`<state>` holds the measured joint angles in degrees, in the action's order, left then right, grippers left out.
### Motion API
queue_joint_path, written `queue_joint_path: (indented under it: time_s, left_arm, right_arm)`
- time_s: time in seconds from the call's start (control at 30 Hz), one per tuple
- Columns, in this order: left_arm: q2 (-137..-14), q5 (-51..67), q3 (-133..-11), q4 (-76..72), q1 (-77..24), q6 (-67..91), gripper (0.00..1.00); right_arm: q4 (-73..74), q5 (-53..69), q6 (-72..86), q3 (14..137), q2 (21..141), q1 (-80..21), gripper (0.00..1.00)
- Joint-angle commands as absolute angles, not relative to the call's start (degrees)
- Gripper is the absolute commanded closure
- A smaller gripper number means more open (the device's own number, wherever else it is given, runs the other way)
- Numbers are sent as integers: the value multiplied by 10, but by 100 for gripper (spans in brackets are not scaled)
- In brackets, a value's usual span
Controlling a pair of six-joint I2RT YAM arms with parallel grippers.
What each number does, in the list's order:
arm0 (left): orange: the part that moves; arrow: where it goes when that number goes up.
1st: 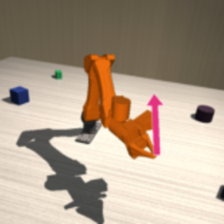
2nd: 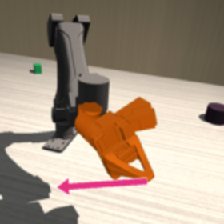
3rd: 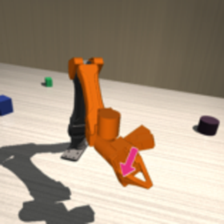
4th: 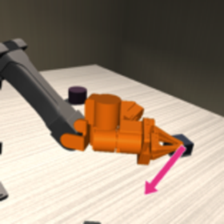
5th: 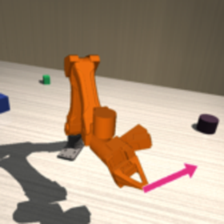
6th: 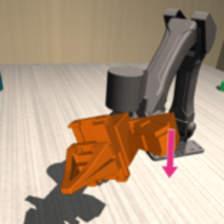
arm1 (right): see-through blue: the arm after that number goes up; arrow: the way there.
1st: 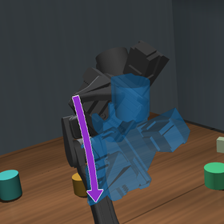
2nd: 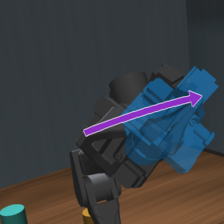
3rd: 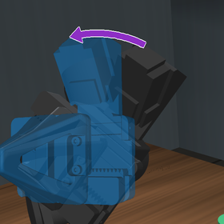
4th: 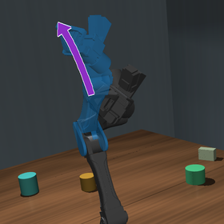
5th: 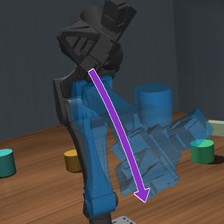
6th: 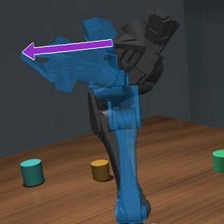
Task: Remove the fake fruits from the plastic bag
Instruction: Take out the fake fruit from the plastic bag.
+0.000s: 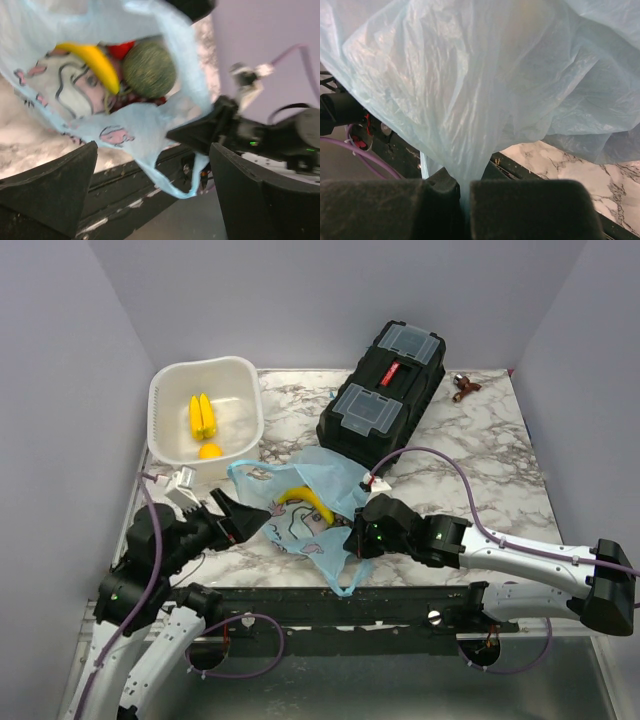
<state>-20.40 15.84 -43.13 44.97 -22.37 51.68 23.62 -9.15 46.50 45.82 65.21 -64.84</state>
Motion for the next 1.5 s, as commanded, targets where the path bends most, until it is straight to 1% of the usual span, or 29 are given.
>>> queue_joint_path:
  time_s: [0.0,0.1,0.17,0.23,0.37,0.43,0.53,0.57,0.7,0.77,0.83,1.0,1.1,1.13,1.27,1.4,1.47]
  left_arm:
    - [-236,163,-550,486,-226,465,7]
    - [-261,246,-550,454,-226,485,8]
    - [-260,284,-508,402,-231,528,9]
    - [-241,287,-455,346,-248,574,10]
    - [-204,210,-369,277,-302,648,11]
    - [-207,170,-338,251,-337,662,11]
    - [-262,113,-313,216,-395,672,12]
    - [-288,78,-310,212,-418,680,12]
    - [-369,-30,-290,141,-472,710,18]
    - [-408,-60,-289,117,-475,732,21]
    - [-446,-95,-300,126,-476,762,24]
    - [-517,-118,-284,22,-481,779,33]
    - [-553,-158,-272,5,-490,816,39]
    - [-564,-168,-264,3,-490,829,40]
    - [-606,-204,-229,-87,-501,862,39]
    - [-663,-209,-241,-129,-503,847,39]
    - [-690,-210,-245,-161,-503,831,41]
  right_arm:
    - [240,-96,468,457,642,-651,98]
    - [243,-98,466,462,646,-652,98]
    - [240,-97,467,462,647,-652,98]
    - [236,-95,468,460,646,-652,98]
    - [230,-92,472,452,643,-651,98]
    - [226,-90,474,448,644,-652,98]
    - [227,-87,473,449,645,-652,98]
    - [228,-89,473,449,645,-651,98]
    - [233,-91,473,450,641,-652,98]
    - [237,-91,474,450,637,-651,98]
    - [243,-94,476,447,631,-652,98]
    - [251,-104,480,438,613,-652,98]
    - [254,-109,479,437,610,-652,98]
    - [254,-110,479,438,611,-652,98]
    - [250,-107,476,442,620,-652,98]
    - [241,-97,473,442,631,-652,98]
    - [242,-95,471,441,634,-652,98]
